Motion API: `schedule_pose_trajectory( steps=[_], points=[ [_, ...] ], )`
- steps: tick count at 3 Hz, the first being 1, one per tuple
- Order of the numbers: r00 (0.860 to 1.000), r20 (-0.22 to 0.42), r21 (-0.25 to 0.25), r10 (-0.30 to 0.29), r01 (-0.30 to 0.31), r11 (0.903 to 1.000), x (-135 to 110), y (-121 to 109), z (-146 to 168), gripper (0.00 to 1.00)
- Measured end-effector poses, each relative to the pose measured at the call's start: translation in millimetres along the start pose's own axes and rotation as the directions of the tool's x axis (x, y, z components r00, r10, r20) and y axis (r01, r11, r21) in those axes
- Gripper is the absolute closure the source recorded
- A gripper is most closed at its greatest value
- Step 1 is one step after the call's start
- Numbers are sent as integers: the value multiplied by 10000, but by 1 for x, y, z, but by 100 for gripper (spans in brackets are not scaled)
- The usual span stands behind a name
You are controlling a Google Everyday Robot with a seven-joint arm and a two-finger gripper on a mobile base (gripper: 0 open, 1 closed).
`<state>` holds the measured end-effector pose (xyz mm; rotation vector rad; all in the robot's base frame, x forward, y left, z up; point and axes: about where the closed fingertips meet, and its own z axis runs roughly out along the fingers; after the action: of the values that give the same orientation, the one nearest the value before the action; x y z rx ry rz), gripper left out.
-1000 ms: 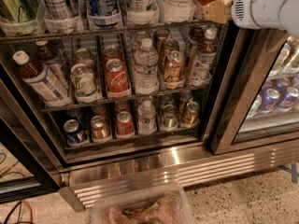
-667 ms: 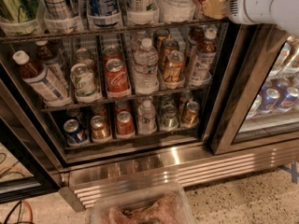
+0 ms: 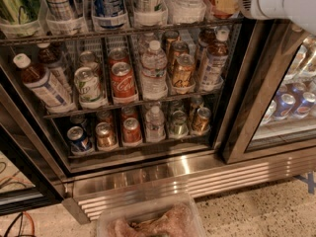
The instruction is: Pick coke can from top shelf of fridge
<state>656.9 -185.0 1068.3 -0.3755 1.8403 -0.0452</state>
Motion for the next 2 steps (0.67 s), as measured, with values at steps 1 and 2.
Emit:
schedule_pose_trajectory(
  steps=[1,2],
  points=[
    [9999,143,146,79,-81,9999,-4,-8,5,44],
    [9996,222,211,197,-201,9996,-7,-12,10,44]
  ],
)
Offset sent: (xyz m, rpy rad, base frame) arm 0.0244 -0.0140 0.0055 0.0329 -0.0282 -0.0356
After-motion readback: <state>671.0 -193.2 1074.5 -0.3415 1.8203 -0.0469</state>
